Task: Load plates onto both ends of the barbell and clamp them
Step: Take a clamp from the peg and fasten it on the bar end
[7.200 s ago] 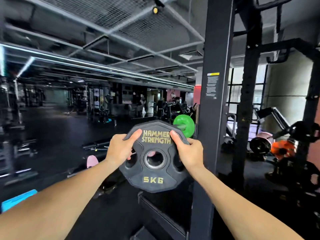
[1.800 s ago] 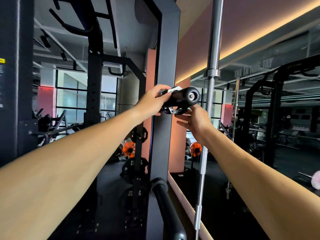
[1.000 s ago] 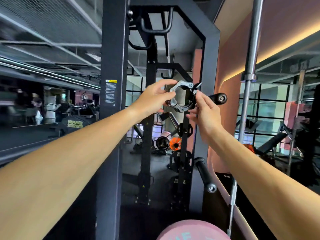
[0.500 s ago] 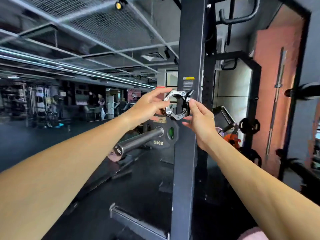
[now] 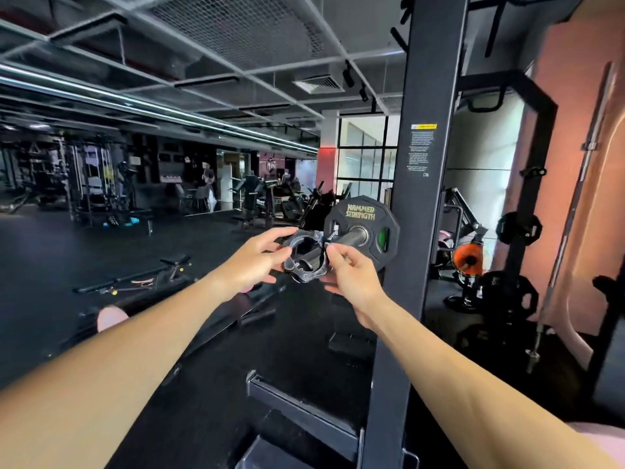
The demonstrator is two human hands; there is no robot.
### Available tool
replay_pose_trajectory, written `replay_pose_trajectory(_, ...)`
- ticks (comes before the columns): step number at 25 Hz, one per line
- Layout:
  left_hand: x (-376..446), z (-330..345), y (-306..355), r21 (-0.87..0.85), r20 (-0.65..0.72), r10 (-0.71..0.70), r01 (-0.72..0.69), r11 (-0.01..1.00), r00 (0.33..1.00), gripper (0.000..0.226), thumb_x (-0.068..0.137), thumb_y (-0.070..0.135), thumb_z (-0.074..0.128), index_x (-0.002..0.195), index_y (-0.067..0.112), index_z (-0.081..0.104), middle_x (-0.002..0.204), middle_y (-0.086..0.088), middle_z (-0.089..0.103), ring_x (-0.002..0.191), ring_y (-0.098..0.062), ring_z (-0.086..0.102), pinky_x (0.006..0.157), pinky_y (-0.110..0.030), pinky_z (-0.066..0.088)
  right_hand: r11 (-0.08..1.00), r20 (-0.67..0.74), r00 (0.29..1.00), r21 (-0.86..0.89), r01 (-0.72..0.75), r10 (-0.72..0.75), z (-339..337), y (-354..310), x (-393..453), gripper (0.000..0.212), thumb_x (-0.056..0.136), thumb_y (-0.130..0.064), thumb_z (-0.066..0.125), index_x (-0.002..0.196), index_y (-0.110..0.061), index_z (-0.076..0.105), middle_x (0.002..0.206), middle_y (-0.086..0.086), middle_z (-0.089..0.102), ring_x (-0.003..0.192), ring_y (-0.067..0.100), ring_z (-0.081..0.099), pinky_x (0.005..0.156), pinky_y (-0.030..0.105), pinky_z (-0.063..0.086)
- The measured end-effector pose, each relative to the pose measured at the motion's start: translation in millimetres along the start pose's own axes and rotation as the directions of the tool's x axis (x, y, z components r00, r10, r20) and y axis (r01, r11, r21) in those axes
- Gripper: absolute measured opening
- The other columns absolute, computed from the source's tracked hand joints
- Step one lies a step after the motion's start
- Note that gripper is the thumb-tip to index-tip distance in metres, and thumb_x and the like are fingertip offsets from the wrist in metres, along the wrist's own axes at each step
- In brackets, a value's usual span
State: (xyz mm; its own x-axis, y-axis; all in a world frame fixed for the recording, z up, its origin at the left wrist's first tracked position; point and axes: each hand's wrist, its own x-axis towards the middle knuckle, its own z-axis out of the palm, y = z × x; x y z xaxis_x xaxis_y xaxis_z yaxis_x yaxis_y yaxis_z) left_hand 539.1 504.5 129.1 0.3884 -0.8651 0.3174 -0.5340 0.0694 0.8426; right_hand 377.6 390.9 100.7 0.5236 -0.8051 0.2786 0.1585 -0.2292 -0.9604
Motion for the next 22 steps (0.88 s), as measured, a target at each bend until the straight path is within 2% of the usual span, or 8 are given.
replay_pose_trajectory(4, 2, -4, -27, -0.047, 0.02, -0.032, 0.033, 0.998, 0.999, 0.042, 0.098, 0.026, 0.061, 0.133, 0.049, 0.054, 0.125, 0.005, 0.056, 0.1, -0.01, 0.069, 0.081, -0.03, 0.058, 0.997, -0.048, 0.998, -0.073, 0.026, -0.029, 13, 15, 10, 0.029, 0.094, -0.043, 0.063, 0.115, -0.024, 0.07, 0.093, 0.003, 0.072, 0.104, 0.028, 0.071, 0.087, 0.038, 0.061)
replay_pose_trajectory(7, 4, -4, -33, -0.103, 0.04, -0.002, 0.006, 0.995, 0.999, 0.043, 0.098, 0.019, 0.062, 0.133, 0.043, 0.055, 0.12, 0.013, 0.056, 0.083, -0.004, 0.07, 0.072, -0.023, 0.054, 0.973, -0.1, 0.987, -0.207, 0.102, -0.125, 13, 25, 14, 0.046, 0.084, -0.06, 0.06, 0.118, -0.03, 0.071, 0.1, -0.002, 0.075, 0.099, 0.017, 0.07, 0.097, 0.044, 0.056)
replay_pose_trajectory(9, 5, -5, -36, -0.099, 0.084, 0.027, -0.019, 0.995, 0.996, 0.043, 0.098, 0.02, 0.062, 0.132, 0.045, 0.055, 0.121, 0.014, 0.056, 0.092, -0.007, 0.07, 0.077, -0.025, 0.055, 0.943, -0.119, 0.972, -0.292, 0.161, -0.203, 15, 32, 10, 0.042, 0.094, -0.052, 0.056, 0.126, -0.028, 0.068, 0.11, -0.001, 0.072, 0.099, 0.011, 0.066, 0.099, 0.037, 0.052)
replay_pose_trajectory(11, 6, -7, -39, -0.072, 0.129, 0.07, -0.061, 0.996, 0.989, 0.045, 0.097, 0.021, 0.063, 0.132, 0.047, 0.054, 0.126, 0.009, 0.06, 0.107, -0.012, 0.068, 0.088, -0.031, 0.056, 0.923, -0.137, 0.956, -0.327, 0.202, -0.258, 15, 38, 4, 0.039, 0.099, -0.045, 0.053, 0.131, -0.025, 0.065, 0.116, -0.002, 0.069, 0.103, 0.009, 0.064, 0.099, 0.033, 0.051)
replay_pose_trajectory(12, 7, -8, -40, -0.061, 0.151, 0.096, -0.088, 0.994, 0.984, 0.045, 0.097, 0.022, 0.064, 0.132, 0.047, 0.054, 0.128, 0.006, 0.061, 0.112, -0.014, 0.067, 0.093, -0.035, 0.055, 0.92, -0.146, 0.948, -0.32, 0.225, -0.282, 14, 42, 2, 0.039, 0.1, -0.045, 0.053, 0.13, -0.025, 0.066, 0.114, -0.003, 0.069, 0.102, 0.01, 0.065, 0.098, 0.035, 0.052)
replay_pose_trajectory(15, 9, -12, -41, -0.062, 0.189, 0.14, -0.131, 0.989, 0.972, 0.044, 0.097, 0.02, 0.064, 0.132, 0.045, 0.054, 0.13, 0.003, 0.062, 0.115, -0.016, 0.066, 0.1, -0.042, 0.053, 0.889, -0.158, 0.913, -0.337, 0.309, -0.377, 13, 53, 2, 0.036, 0.1, -0.04, 0.056, 0.128, -0.021, 0.067, 0.105, -0.003, 0.07, 0.094, 0.007, 0.065, 0.094, 0.038, 0.054)
replay_pose_trajectory(19, 13, -15, -47, -0.098, 0.207, 0.154, -0.136, 0.986, 0.966, 0.044, 0.098, 0.017, 0.062, 0.132, 0.043, 0.054, 0.133, 0.0, 0.06, 0.113, -0.018, 0.067, 0.099, -0.044, 0.055, 0.835, -0.165, 0.856, -0.368, 0.408, -0.491, 16, 59, 2, 0.036, 0.1, -0.034, 0.058, 0.132, -0.019, 0.065, 0.097, -0.003, 0.066, 0.084, 0.003, 0.06, 0.084, 0.029, 0.053)
replay_pose_trajectory(22, 15, -15, -51, -0.18, 0.216, 0.142, -0.103, 0.978, 0.966, 0.045, 0.098, 0.01, 0.06, 0.133, 0.037, 0.056, 0.135, -0.004, 0.058, 0.109, -0.022, 0.07, 0.09, -0.04, 0.06, 0.826, -0.056, 0.868, -0.342, 0.448, -0.494, 15, 58, 6, 0.049, 0.101, -0.032, 0.057, 0.148, -0.029, 0.046, 0.076, -0.009, 0.055, 0.071, 0.005, 0.054, 0.077, 0.02, 0.048)
